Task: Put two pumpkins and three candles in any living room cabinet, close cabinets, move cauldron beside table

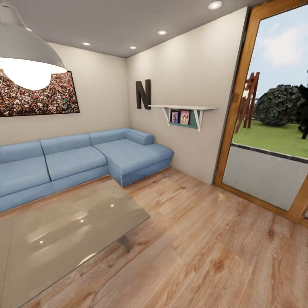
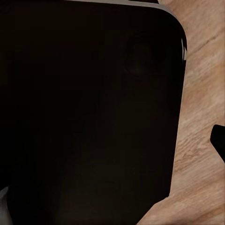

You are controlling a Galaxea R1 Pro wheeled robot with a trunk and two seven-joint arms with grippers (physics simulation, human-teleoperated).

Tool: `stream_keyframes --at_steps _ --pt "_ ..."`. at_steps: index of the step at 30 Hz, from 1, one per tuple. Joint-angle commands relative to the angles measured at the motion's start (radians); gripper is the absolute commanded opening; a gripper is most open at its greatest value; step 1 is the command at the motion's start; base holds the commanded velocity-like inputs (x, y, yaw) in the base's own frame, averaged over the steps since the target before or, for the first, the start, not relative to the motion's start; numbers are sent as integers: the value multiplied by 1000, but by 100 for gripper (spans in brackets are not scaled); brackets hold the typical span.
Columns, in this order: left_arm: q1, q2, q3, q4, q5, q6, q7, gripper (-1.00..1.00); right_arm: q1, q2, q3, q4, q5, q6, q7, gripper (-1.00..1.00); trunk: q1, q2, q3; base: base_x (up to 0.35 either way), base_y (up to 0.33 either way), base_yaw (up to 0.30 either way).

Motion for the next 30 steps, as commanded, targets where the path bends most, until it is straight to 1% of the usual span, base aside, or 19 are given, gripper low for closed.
stream_keyframes --at_steps 1,5,9,30 --pt "1 0 0 -2 1 1 0 100 0 1 0 0 1 -3 0 100 0 0 -1 -4 0 0" --pt "1 0 0 -2 1 1 2 100 0 3 -2 0 -2 -3 0 100 0 0 -1 -2 0 7" --pt "1 2 0 -2 1 1 3 100 0 5 -4 0 -4 -4 0 100 0 0 -1 0 0 150" --pt "1 1 0 -2 1 1 3 100 0 5 -6 0 -6 -3 -2 100 0 0 -1 0 0 255"
